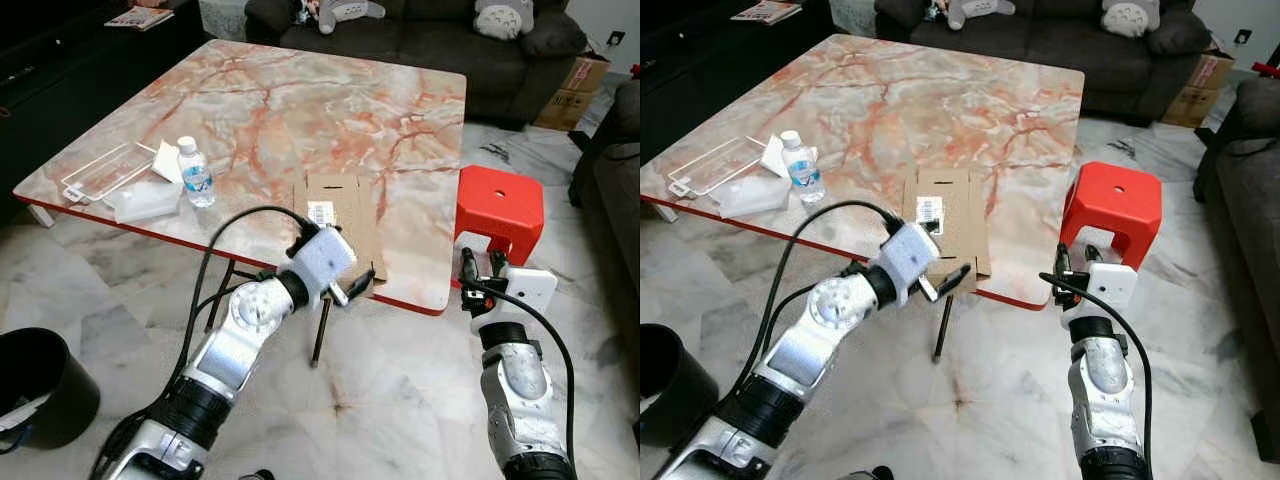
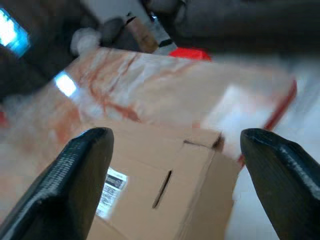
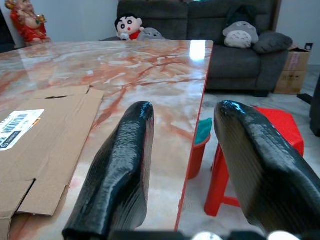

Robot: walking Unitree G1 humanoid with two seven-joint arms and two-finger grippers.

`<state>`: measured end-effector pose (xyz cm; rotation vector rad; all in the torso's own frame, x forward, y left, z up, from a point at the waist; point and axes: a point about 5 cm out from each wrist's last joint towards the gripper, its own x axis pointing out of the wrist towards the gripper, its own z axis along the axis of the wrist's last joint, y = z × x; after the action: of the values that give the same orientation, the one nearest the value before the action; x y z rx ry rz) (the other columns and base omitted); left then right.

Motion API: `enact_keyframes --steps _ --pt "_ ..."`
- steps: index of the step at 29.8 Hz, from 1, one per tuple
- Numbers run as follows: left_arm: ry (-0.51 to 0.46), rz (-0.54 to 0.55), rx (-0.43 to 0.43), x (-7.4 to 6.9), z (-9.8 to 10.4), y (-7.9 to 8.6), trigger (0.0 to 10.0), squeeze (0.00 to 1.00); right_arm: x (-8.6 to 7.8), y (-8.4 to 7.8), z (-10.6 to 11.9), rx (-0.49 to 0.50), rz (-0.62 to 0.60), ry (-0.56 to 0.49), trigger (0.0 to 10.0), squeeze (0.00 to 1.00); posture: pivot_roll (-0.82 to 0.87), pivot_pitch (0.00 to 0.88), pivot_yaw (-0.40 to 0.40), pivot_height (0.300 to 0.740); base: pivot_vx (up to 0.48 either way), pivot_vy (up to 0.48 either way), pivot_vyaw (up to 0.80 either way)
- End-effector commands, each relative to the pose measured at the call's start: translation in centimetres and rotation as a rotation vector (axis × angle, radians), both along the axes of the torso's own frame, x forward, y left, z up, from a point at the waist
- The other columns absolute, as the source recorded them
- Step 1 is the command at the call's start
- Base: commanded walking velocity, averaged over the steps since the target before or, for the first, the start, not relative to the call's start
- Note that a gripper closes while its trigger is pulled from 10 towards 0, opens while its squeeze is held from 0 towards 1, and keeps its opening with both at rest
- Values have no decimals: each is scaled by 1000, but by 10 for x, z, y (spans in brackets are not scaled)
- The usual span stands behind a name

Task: Picking trash to rubbish bin

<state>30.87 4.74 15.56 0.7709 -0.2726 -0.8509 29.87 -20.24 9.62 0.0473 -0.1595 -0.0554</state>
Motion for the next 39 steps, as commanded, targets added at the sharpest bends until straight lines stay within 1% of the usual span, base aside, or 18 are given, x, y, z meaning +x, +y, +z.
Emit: enact_keyframes --steps 1,3,5,8,11,12,15,16,20,21,22,24,28,31,37,39 --pt "-91 -50 121 -4 -9 -5 10000 0 2 -1 0 9 -7 2 10000 0 70 98 -41 740 0 0 0" --pt "-118 -63 203 -5 -19 -2 10000 0 2 -1 0 11 -8 1 10000 0 70 98 -41 740 0 0 0" --pt "-130 -71 255 -5 -28 2 10000 0 2 -1 0 13 -8 1 10000 0 70 98 -41 740 0 0 0" --pt "-131 -72 279 -4 -36 6 10000 0 2 -1 -1 15 -7 3 10000 0 73 102 -42 740 0 0 0" --pt "-130 -61 321 -3 -46 11 10000 0 2 -1 -1 15 -6 4 10000 0 71 102 -44 740 0 0 0" --pt "-149 -63 336 -2 -50 12 10000 0 2 -1 -1 15 -6 4 10000 0 71 102 -44 740 0 0 0" --pt "-181 -48 342 0 -52 12 10000 0 2 -1 -1 15 -7 3 10000 0 69 103 -47 740 0 0 0" --pt "-211 -36 356 2 -53 12 10000 0 2 -2 -1 14 -7 2 10000 0 65 103 -49 740 0 0 0" --pt "-229 -5 361 6 -54 12 10000 0 2 -2 0 14 -7 1 10000 0 65 103 -51 740 0 0 0" --pt "-232 2 373 7 -55 12 10000 0 2 -2 0 14 -6 0 10000 0 64 104 -54 740 0 0 0" --pt "-240 20 408 11 -59 13 10000 0 2 -2 0 13 -5 0 10000 0 65 104 -56 740 0 0 0" --pt "-238 44 437 14 -63 15 10000 0 2 -2 0 12 -3 1 10000 0 65 104 -56 740 0 0 0" --pt "-231 62 440 16 -65 16 10000 0 2 -2 0 12 -2 2 10000 0 65 104 -56 740 0 0 0" --pt "-210 64 441 19 -69 10 10000 0 3 -3 1 10 1 1 10000 0 59 102 -65 740 0 0 0" --pt "-244 100 425 23 -65 6 10000 0 2 -4 2 8 1 -1 10000 0 53 102 -69 740 0 0 0" --pt "-241 112 421 25 -65 6 10000 0 2 -4 2 8 1 0 10000 0 53 102 -69 740 0 0 0"
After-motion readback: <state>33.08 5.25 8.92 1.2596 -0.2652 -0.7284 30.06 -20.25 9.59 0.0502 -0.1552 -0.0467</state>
